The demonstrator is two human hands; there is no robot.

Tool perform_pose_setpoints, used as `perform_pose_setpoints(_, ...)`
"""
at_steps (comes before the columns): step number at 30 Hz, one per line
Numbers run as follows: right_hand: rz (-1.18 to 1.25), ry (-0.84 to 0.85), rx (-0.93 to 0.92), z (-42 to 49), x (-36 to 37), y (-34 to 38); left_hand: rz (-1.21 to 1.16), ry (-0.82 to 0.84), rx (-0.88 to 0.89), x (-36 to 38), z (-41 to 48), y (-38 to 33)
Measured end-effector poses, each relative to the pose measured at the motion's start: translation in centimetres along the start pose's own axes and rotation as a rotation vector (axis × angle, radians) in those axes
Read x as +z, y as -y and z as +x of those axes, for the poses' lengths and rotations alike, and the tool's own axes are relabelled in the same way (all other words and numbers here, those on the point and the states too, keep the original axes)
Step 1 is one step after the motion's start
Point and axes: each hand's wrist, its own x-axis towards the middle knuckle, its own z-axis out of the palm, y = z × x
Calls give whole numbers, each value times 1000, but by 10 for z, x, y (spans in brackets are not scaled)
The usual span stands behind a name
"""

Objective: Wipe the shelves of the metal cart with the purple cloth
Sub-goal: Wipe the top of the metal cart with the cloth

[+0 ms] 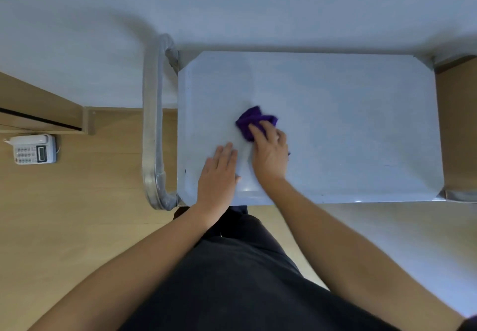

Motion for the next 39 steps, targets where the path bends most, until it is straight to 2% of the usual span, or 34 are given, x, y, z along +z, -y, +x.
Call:
perform_pose_setpoints(2,-20,49,-98,-30,1,6,-3,21,-15,-2,2,0)
perform_pose_setpoints(5,-53,74,-195,-28,-10,-23,-15,45,-3,-5,2,1)
perform_pose_setpoints(9,-52,65,-15,-11,-40,-72,-68,85,19,-6,1,5)
perform_pose_setpoints(12,-56,96,179,-12,-42,-63,-106,92,22,-5,0,9)
perform_pose_setpoints(14,-41,152,165,-24,-35,-31,-107,89,16,-6,0,8)
perform_pose_setpoints(16,-15,218,40,-43,-27,-2,-114,94,-1,-8,1,6)
perform_pose_setpoints(19,5,297,-34,-59,-31,8,-110,57,-35,-14,1,6)
perform_pose_setpoints(22,12,301,27,-50,-45,-11,-37,9,-32,-21,-6,3)
perform_pose_setpoints(28,-24,251,321,-50,-67,-44,-5,128,63,-15,-29,2)
perform_pose_setpoints(35,43,237,374,-61,-76,-55,59,115,182,-21,-27,-15)
perform_pose_setpoints(39,-43,287,340,-61,-78,-61,14,161,236,-25,-22,-39)
